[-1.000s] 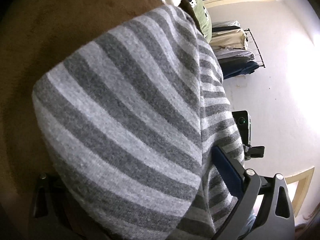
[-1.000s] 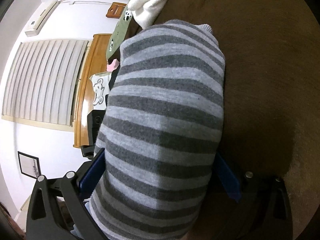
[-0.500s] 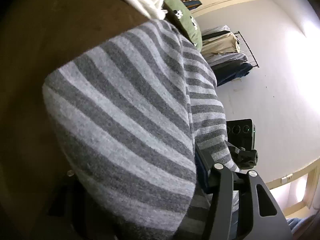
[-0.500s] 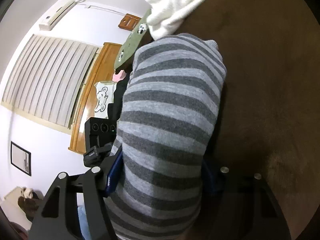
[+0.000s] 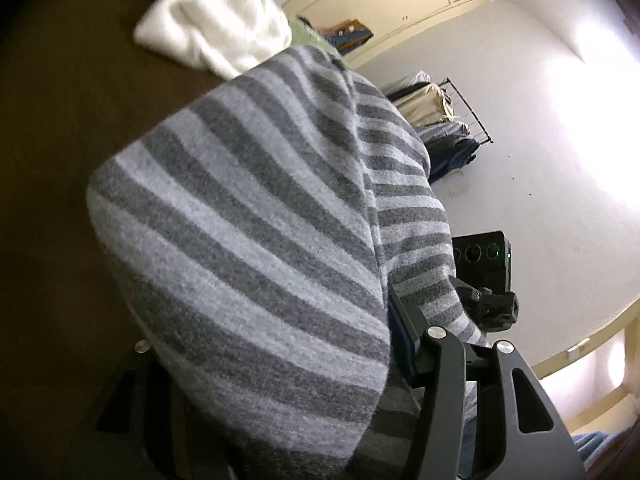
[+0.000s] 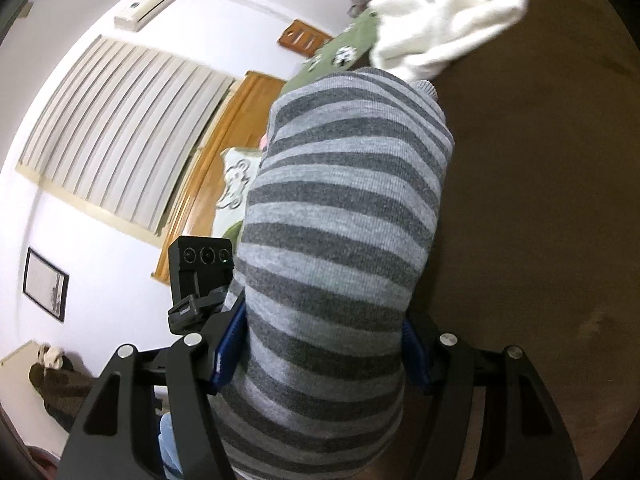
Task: Fold large clothes
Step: 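Lift the folded hoodie with both tools and carry it to the green cloth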
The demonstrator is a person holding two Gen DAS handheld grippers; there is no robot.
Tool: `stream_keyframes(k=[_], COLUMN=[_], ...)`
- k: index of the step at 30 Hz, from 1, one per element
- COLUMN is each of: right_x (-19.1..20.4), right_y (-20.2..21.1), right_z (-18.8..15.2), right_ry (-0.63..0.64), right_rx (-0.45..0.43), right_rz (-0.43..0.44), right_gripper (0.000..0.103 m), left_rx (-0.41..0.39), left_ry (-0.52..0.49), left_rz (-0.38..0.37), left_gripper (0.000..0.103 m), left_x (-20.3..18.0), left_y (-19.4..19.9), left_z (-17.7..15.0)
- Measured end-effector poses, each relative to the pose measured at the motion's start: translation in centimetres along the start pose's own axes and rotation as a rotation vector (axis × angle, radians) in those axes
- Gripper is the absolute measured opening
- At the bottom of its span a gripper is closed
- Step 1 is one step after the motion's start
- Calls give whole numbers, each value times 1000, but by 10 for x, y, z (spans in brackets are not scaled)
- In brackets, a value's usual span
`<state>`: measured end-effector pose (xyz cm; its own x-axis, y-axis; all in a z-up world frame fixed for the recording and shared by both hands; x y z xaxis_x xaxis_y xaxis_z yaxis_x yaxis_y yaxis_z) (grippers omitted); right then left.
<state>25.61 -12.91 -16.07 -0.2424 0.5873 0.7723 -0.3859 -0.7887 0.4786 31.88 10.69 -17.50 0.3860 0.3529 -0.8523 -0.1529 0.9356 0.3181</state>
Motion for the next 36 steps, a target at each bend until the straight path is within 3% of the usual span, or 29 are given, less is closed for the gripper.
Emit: stream_keyframes(k=[8,14,18,28,32,34,36], right_x=[106,151,175,206,194,183,177], right_y=[-95,-166,-213,-311,-354,-373,-382], right_z=[-7,-23,-34,-58,-61,-64,-66], right_ry=[85,119,132,158,161,162,175], right_rx=[102,185,243,352,398,416,419], right_rz=[120,169,179,151,118,93,88], right_gripper=[65,65,65,65,66,67,69], left_rx=[-137,-202,-262,-345,-361,-358,-385], left_ry=[17,63,113,216,262,302,354], left_rz=[114,232,263,318,330,348,364], left_gripper=[54,54,54,54,54,58,71], left_x=[2,27,51,117,151,180,205], left_y=[149,236,285,345,355,359,364], left_z=[-8,-17,-29,-46,-51,-56,-62])
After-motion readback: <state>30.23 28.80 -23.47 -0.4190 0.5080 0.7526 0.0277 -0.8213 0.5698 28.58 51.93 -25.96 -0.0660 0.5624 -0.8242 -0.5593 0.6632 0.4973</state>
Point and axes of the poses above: each gripper's, at about its wrist camera, not at the fingertips, and y roughly against the way its jaws point, x to its left, z to its top, the point moved 5 cm from there along -y, roughly the way its jaws point, and after that the axes turned 10 degrees about -z, right-handed, at the moved point
